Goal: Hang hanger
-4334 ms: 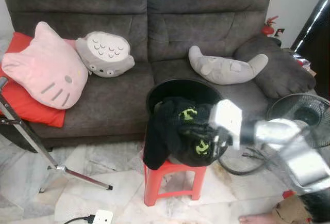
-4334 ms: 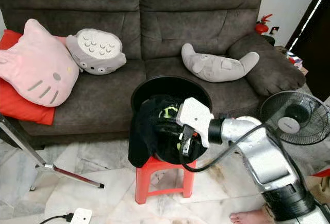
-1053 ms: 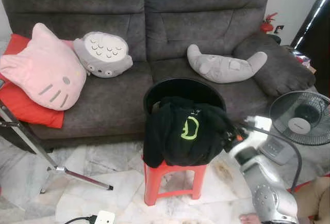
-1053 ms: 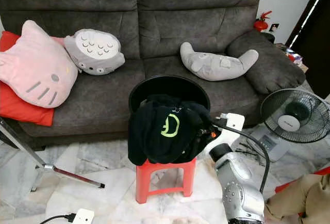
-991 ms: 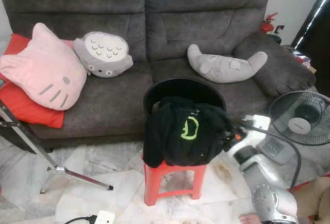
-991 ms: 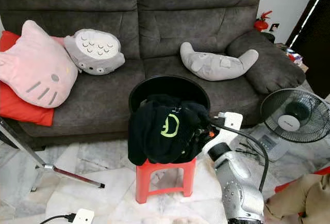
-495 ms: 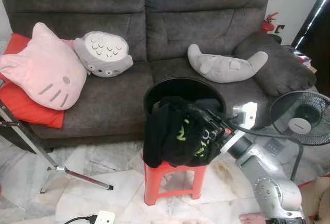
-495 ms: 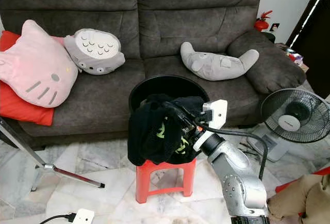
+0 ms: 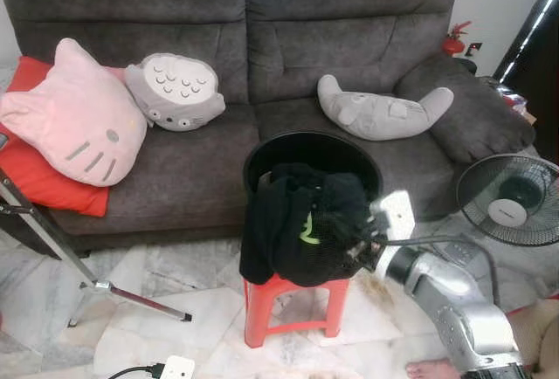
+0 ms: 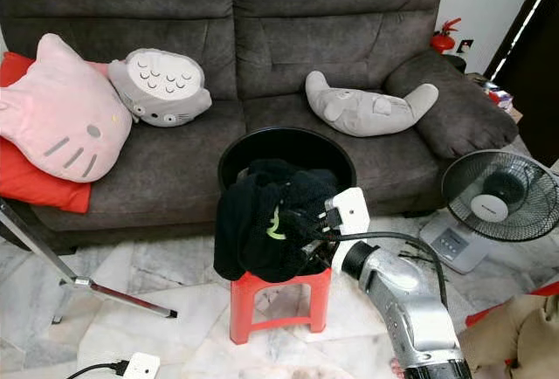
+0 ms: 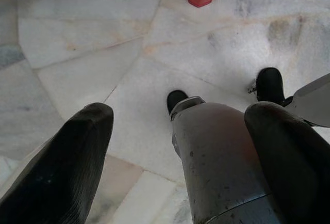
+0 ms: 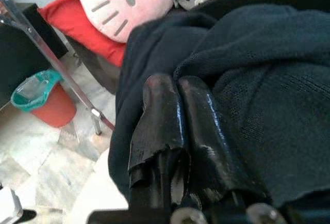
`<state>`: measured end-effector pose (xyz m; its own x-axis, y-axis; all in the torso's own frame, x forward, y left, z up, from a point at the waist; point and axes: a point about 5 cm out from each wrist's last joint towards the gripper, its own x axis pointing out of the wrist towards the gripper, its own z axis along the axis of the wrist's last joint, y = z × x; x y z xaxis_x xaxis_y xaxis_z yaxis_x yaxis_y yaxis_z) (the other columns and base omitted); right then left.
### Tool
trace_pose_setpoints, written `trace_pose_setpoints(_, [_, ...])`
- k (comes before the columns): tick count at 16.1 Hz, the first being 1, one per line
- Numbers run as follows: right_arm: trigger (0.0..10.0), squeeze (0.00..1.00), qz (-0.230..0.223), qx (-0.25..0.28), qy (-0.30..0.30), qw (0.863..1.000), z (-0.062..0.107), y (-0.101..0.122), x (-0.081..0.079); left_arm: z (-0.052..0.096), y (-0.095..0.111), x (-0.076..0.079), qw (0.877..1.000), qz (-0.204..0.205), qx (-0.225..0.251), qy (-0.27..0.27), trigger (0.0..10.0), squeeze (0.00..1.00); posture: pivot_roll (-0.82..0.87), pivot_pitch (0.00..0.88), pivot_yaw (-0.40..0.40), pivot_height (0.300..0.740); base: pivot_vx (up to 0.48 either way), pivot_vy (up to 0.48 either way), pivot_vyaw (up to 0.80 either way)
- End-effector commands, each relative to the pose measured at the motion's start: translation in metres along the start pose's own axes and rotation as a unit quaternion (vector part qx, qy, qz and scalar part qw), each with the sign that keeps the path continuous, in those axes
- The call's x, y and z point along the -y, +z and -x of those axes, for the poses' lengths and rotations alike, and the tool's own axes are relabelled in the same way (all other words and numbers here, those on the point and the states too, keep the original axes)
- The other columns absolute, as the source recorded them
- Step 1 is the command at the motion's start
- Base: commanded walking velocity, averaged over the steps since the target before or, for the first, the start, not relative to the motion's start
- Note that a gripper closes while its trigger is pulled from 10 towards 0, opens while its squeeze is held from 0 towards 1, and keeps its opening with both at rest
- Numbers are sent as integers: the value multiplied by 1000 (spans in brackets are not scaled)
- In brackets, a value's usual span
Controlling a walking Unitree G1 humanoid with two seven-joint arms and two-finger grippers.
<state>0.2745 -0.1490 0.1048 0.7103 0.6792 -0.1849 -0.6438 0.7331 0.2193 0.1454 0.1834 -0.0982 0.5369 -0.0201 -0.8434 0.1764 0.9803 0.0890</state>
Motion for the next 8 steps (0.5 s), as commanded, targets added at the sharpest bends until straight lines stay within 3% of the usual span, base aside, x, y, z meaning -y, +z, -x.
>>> trace_pose_setpoints(1, [10000, 0, 17, -15, 9, 1000, 0, -2, -1, 1, -8, 5, 1000, -1, -19, -11, 10000, 0, -78, 0, -43, 740, 0, 0, 0])
trace_pose_setpoints(5, [10000, 0, 70, -49, 30, 996, -1, -2, -1, 1, -8, 4, 1000, -3, -20, -11, 10000, 0, -78, 0, -43, 740, 0, 0, 0])
trace_pose_setpoints(8, [10000, 0, 133, -87, 86, 984, 6, 1, -7, 1, -9, 4, 1000, -4, -20, -11, 10000, 0, -78, 0, -43, 740, 0, 0, 0])
